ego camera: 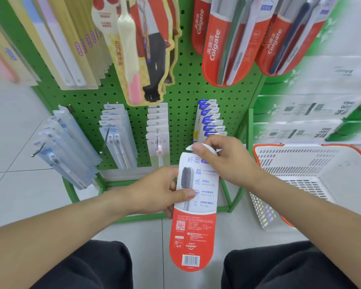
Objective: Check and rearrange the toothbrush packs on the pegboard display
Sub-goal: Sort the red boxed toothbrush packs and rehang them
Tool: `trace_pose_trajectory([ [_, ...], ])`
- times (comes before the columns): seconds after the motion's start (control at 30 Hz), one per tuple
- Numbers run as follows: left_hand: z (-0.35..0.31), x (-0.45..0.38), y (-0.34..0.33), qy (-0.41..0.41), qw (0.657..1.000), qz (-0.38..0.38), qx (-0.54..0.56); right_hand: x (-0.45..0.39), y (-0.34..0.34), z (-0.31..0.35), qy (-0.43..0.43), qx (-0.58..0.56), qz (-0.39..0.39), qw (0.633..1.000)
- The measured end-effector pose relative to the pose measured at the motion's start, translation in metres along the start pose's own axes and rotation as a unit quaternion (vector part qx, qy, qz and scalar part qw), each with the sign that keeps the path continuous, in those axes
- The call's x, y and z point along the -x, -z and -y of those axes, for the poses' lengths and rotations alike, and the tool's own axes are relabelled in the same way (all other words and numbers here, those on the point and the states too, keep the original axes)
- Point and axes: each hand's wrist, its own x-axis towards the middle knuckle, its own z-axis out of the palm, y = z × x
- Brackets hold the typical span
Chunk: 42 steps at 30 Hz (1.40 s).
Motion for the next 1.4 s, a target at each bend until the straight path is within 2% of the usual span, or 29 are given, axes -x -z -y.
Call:
trace_pose_trajectory([
  [0.07,-0.002,0.0,-0.001,-0.001,1.0,-0.002,-0.002,-0.001,-0.002,-0.002,0.008,-0.013,-0.004,1.0],
  [0.23,-0.004,0.002,0.003,-0.006,0.999,-0.048,-0.001,0.0,0.002,-0.002,-0.015,-0.136,0.02,0.99],
  [0.4,-0.007,0.0,0.007,-0.04,0.983,-0.162,0.08,0.004,0.001,-0.006,-0.047,-0.197,0.059,0.978],
  [0.57,-0.011,0.001,0.014,-0.055,0.962,-0.232,0.133,0.008,-0.003,-0.008,-0.027,-0.137,0.151,0.979],
  [0.73,-0.008,0.002,0.014,-0.05,0.952,-0.263,0.152,0.011,0.004,-0.01,-0.023,-0.072,0.265,0.961],
  [0.87,-0.011,0.002,0.006,-0.033,0.943,-0.287,0.164,0.016,0.009,-0.006,-0.038,-0.084,0.338,0.937],
  [0.93,-0.015,0.002,0.005,-0.025,0.934,-0.324,0.149,0.018,0.009,-0.001,-0.046,-0.091,0.338,0.936],
  [1.1,-0.027,0.006,-0.008,-0.025,0.909,-0.398,0.122,0.018,0.008,0.004,-0.034,-0.033,0.258,0.965],
  [1.27,-0.031,0.016,-0.03,-0.003,0.929,-0.37,0.035,0.03,-0.004,0.022,0.094,0.183,0.24,0.949],
  [1.33,-0.031,0.019,-0.033,-0.006,0.937,-0.349,0.006,0.036,-0.011,0.028,0.125,0.188,0.255,0.94],
  [1.4,-0.029,0.021,-0.034,-0.02,0.947,-0.321,-0.024,0.044,-0.016,0.032,0.108,0.175,0.291,0.934],
])
